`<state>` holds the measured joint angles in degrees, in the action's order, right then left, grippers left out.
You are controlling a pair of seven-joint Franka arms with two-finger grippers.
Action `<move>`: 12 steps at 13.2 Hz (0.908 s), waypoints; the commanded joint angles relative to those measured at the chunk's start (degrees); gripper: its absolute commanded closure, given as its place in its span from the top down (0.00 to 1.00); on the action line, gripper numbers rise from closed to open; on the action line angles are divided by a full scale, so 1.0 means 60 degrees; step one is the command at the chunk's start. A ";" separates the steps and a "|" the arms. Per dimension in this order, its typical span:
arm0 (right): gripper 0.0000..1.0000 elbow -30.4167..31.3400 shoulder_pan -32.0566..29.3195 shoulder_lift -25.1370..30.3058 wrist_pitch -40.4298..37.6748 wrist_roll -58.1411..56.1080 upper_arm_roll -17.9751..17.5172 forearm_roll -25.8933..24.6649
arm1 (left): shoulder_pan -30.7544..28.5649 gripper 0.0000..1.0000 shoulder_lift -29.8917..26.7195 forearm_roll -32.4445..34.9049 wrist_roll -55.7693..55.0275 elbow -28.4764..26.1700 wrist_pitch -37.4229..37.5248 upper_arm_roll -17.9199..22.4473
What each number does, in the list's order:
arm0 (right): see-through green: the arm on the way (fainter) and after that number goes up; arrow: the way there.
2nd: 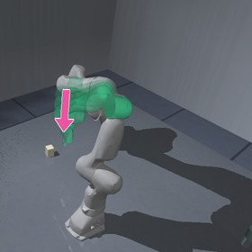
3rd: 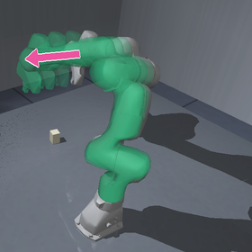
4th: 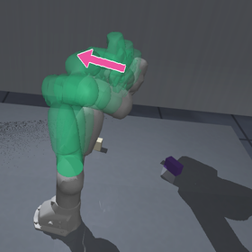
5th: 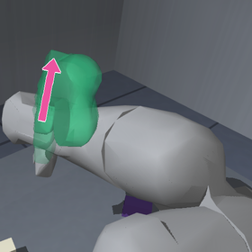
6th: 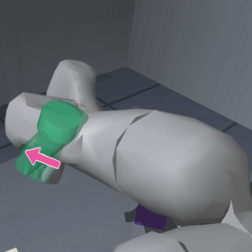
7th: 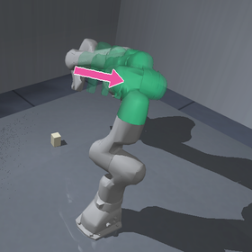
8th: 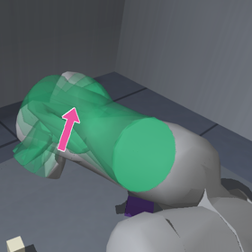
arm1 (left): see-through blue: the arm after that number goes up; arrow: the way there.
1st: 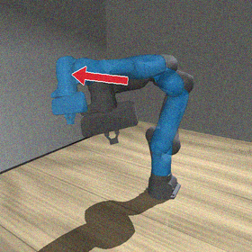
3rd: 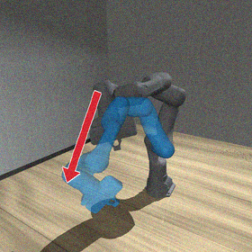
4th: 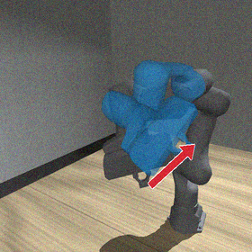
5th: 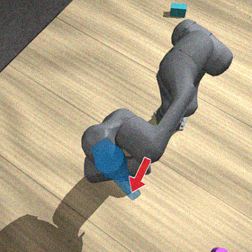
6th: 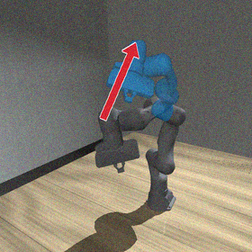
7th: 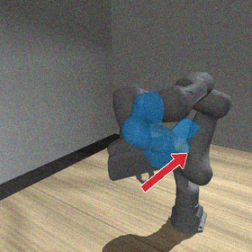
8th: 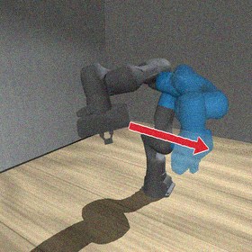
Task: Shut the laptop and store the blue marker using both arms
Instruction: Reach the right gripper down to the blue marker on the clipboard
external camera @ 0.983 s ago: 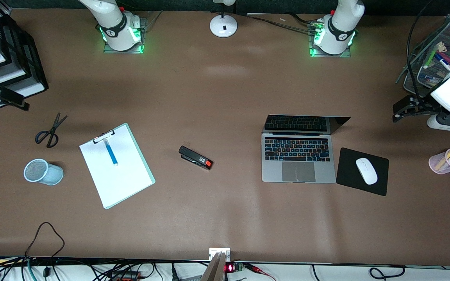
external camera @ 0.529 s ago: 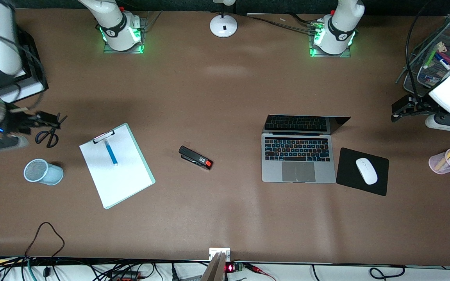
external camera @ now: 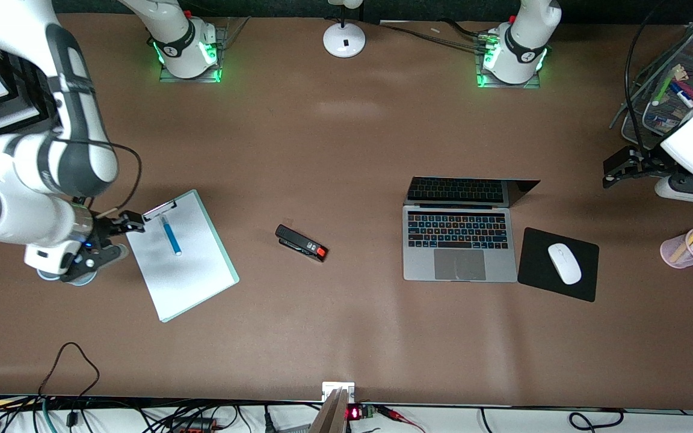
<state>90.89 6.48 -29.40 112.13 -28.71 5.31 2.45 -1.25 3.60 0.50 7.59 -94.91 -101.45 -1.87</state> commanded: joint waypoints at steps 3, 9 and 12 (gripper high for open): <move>0.71 0.0392 0.0180 -0.0520 0.1216 -0.1189 0.0052 0.0133 | -0.0026 1.00 0.0162 -0.0097 0.0230 0.0320 0.0209 0.0004; 0.70 0.0729 0.0399 -0.0799 0.1906 -0.1220 0.0052 0.0148 | -0.0055 1.00 0.0162 -0.0097 0.0230 0.0320 0.0195 0.0004; 0.66 0.0774 0.0399 -0.0901 0.2053 -0.1235 0.0052 0.0148 | -0.0055 1.00 0.0162 -0.0097 0.0244 0.0320 0.0209 0.0004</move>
<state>94.54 8.61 -34.96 123.03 -34.78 5.31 2.45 -1.29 3.62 0.49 7.59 -94.90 -101.44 -1.84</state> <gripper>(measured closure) 0.308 0.000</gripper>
